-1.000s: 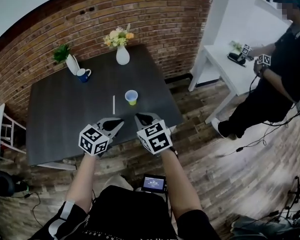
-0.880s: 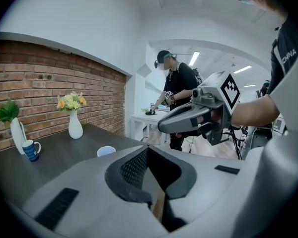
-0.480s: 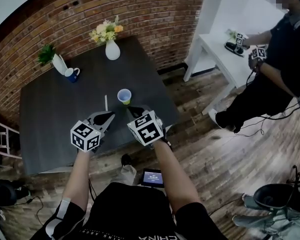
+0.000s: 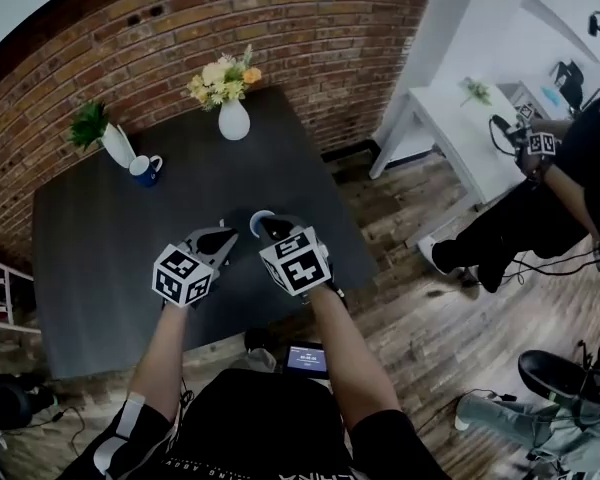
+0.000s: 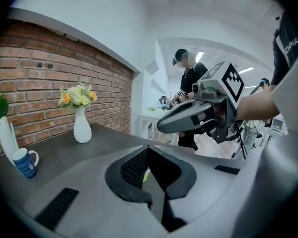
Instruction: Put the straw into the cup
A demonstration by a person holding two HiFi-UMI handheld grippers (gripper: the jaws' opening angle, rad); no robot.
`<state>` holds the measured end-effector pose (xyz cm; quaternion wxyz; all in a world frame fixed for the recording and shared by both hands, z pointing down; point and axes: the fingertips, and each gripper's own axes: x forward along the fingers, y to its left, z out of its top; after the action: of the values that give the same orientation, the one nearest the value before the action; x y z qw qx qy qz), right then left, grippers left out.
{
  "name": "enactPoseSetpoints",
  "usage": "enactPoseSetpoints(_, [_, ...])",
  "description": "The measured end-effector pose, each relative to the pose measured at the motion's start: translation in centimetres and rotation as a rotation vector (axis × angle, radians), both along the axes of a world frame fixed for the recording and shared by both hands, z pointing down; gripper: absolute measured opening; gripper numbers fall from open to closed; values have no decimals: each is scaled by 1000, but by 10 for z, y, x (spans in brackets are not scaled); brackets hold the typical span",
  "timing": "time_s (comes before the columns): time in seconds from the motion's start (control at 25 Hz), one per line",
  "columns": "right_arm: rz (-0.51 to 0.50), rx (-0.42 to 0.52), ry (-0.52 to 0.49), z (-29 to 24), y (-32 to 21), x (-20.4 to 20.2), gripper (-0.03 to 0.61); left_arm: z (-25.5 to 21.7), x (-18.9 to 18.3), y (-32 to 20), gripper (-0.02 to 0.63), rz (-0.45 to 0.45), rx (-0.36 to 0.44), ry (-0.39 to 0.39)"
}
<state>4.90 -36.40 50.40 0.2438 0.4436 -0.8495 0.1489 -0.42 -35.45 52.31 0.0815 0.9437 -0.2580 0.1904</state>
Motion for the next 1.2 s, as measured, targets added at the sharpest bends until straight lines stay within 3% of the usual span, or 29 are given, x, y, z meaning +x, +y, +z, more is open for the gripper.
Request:
enactPoseSetpoints(0.36, [-22,-37,-13,16,-31,-1,6,18,-3,-38,3,-38,-37,-41])
enactPoseSetpoints(0.64, [-77,-36,-22,9,-47,21,6,17,13,-54,3,-123,-62,-27])
enactPoseSetpoints(0.92, [-122,-39,-28,9,-49,19,6,24,6,-59,3,-178,-88,-43])
enactPoseSetpoints(1.2, [-139,-78,-23,18,-55,19,6,53,-14,-62,3,-216,-196,-90])
